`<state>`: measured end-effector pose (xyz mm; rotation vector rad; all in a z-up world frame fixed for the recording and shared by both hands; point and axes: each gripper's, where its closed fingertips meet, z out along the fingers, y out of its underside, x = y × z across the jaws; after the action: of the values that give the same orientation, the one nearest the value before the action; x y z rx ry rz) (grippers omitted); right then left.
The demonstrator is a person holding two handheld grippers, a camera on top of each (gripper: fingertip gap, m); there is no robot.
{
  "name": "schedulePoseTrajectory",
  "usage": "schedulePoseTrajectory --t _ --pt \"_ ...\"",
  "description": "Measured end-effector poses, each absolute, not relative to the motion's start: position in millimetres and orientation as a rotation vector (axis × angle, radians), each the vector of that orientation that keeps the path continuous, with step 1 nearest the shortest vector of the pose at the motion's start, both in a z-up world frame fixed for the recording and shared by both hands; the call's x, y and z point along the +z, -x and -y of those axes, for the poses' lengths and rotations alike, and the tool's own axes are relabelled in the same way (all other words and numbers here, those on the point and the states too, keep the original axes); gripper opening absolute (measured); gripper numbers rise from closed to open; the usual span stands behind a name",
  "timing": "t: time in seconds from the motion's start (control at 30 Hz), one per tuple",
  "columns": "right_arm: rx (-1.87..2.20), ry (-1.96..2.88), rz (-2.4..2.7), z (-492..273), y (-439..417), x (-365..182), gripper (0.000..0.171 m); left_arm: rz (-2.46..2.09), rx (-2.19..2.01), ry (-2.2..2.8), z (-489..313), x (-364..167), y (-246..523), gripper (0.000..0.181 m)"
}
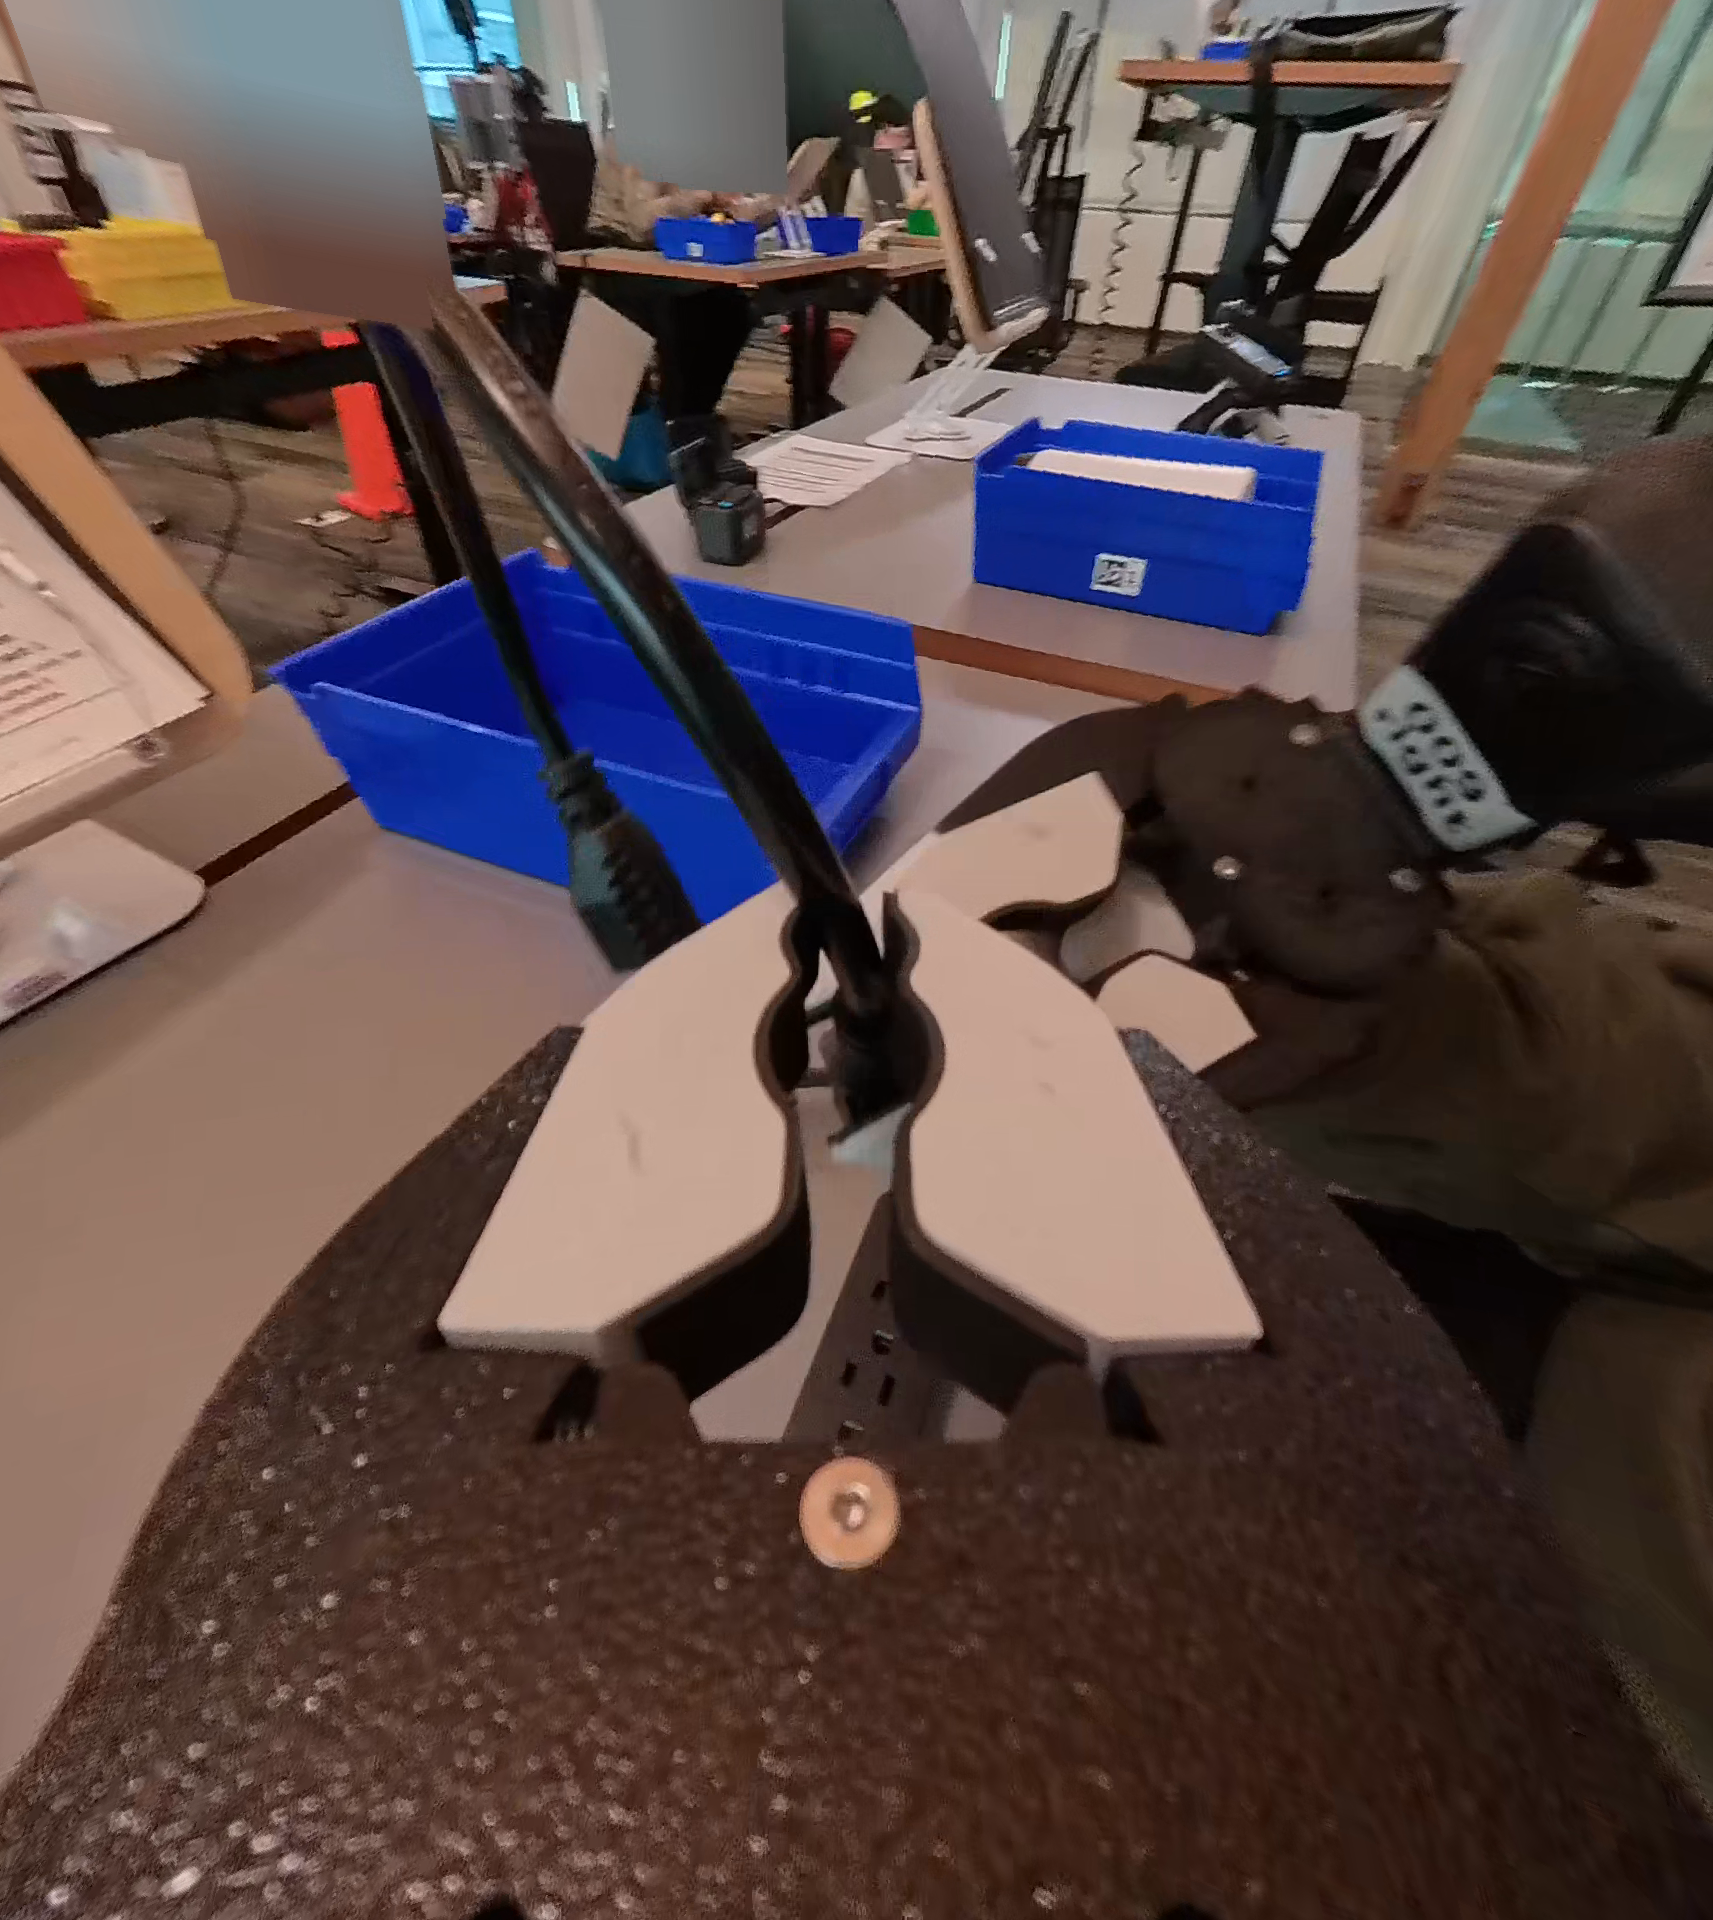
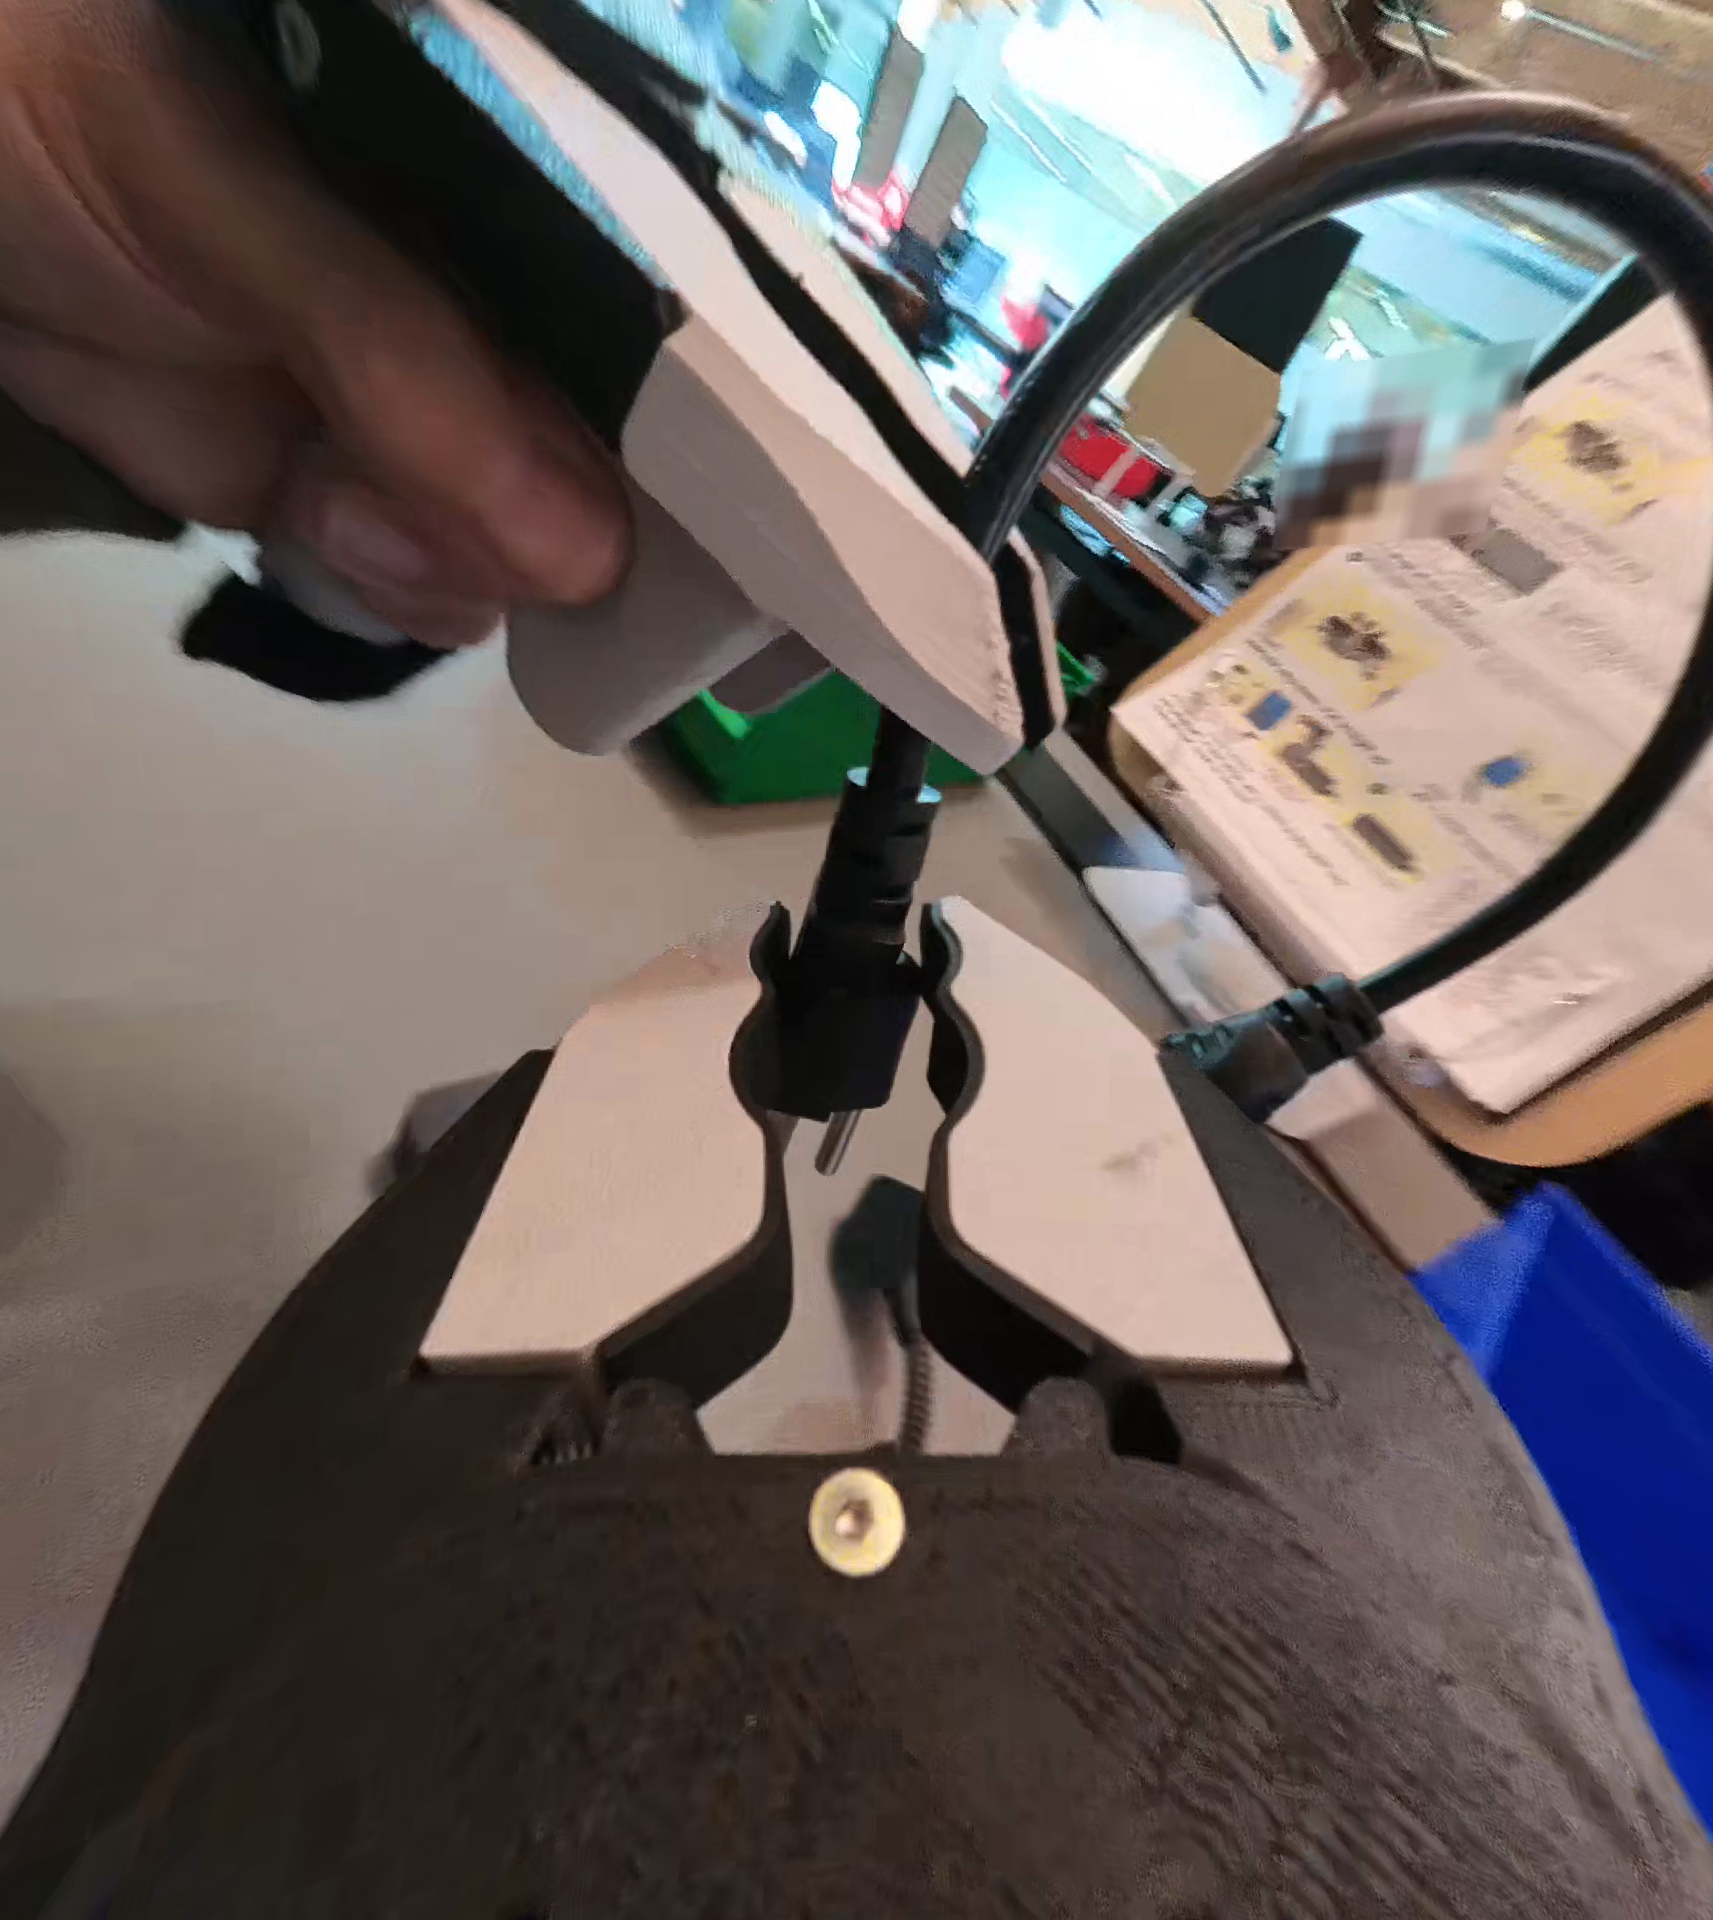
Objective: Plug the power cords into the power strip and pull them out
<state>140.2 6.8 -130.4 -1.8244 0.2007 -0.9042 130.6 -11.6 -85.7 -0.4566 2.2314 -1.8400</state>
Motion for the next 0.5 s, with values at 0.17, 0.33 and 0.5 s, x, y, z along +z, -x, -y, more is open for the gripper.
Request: schedulePoseTrajectory --t 0.17,0.33,0.5 --pt "-1.272 1.995 -0.082 4 -151 -141 0.024 -2.212 -1.754 0.548 2 -101 -135 0.013" --pt "-1.327 2.081 0.004 -1 -152 -157 0.023 -2.132 -1.843 0.811 -17 -98 -151 0.025" --pt "-1.263 2.117 -0.004 -6 -152 -170 0.023 -2.268 -1.813 0.907 -23 -113 -150 0.014"
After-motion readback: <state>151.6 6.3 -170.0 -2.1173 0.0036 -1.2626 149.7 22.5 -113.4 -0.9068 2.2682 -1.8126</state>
